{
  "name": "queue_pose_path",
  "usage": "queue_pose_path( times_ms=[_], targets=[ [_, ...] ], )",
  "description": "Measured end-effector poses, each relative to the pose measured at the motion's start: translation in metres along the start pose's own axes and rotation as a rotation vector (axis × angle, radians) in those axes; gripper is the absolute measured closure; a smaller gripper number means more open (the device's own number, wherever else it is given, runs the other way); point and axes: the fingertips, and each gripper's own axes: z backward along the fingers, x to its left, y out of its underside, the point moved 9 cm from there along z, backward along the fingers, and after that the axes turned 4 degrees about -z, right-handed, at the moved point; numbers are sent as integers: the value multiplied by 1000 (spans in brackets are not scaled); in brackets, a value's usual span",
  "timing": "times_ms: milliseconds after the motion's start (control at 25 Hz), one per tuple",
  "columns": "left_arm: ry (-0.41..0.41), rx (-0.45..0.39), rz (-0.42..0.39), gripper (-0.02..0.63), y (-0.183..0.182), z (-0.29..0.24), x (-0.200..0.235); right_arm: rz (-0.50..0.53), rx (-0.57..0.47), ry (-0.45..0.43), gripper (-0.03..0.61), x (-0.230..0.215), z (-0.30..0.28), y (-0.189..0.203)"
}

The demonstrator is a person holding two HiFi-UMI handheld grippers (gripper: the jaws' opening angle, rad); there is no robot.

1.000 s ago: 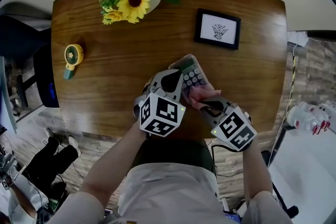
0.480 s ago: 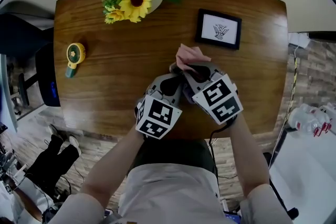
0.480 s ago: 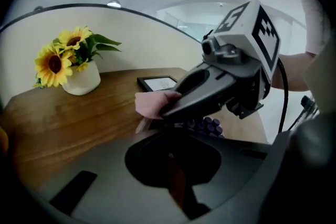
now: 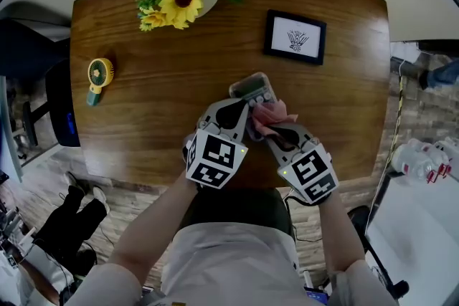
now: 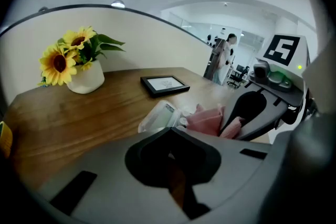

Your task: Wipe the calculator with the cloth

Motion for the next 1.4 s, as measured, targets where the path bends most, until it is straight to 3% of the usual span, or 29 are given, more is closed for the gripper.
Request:
queue_pose_path(
  times_ms=[200, 280, 440, 560, 800, 1040, 1400],
  targets=[
    [3, -7, 0, 612, 1, 0, 0, -29, 126, -21, 561, -1, 11, 30],
    [8, -9, 3, 612, 1, -1, 1, -52, 122, -18, 561, -7, 19, 31],
    [20, -17, 13, 612, 2, -1, 2, -107, -58, 2, 561, -24, 37, -15],
    [21, -17, 7, 612, 2, -1, 2, -51, -155, -12, 561, -28, 29, -63],
    [11, -21, -6, 612, 0, 0, -1, 97, -104, -97, 561, -17, -37, -111],
    [9, -31, 15, 612, 2, 0, 0, 108, -45, -91, 560, -23, -62, -103],
    [11, -34, 5, 612, 3, 1, 1, -30, -109, 18, 561, -71, -34, -88]
  ],
)
